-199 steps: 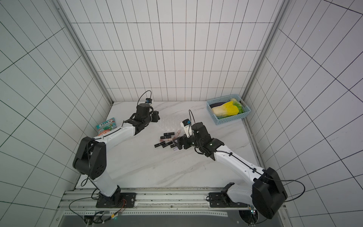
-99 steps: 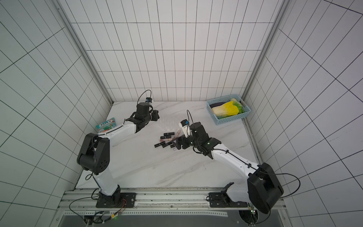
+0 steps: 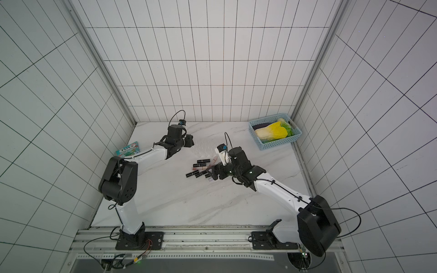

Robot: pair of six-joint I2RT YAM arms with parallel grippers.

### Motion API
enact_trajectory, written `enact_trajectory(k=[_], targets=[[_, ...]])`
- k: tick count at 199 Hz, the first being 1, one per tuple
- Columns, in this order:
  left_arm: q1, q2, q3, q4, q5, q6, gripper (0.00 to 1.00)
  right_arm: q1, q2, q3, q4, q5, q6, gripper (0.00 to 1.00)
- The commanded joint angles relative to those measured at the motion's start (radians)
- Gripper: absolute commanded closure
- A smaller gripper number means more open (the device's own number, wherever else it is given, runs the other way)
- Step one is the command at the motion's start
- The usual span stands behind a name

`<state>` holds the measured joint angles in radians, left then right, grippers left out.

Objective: Arrange the lipsticks in the organizer
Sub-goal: Place the lipstick in the storage box.

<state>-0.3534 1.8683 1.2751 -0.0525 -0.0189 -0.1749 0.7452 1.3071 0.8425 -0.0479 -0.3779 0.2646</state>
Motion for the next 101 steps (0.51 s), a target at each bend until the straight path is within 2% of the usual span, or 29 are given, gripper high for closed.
enact_trajectory(k=[1, 52, 79, 101], targets=[[-0.007, 0.026, 0.027, -0.01, -0.004, 0.008, 0.88, -0.007, 0.004, -0.022, 0.008, -0.006, -0.003, 0.13], [-0.023, -0.003, 0.012, -0.012, -0.018, 0.019, 0.59, -0.007, -0.008, -0.013, -0.017, 0.003, -0.014, 0.13], [-0.033, -0.072, -0.017, -0.009, -0.014, -0.001, 0.45, -0.007, 0.002, 0.033, -0.093, 0.011, -0.057, 0.13], [-0.033, -0.177, -0.083, -0.01, -0.006, -0.051, 0.4, -0.007, 0.037, 0.111, -0.218, 0.056, -0.122, 0.13]])
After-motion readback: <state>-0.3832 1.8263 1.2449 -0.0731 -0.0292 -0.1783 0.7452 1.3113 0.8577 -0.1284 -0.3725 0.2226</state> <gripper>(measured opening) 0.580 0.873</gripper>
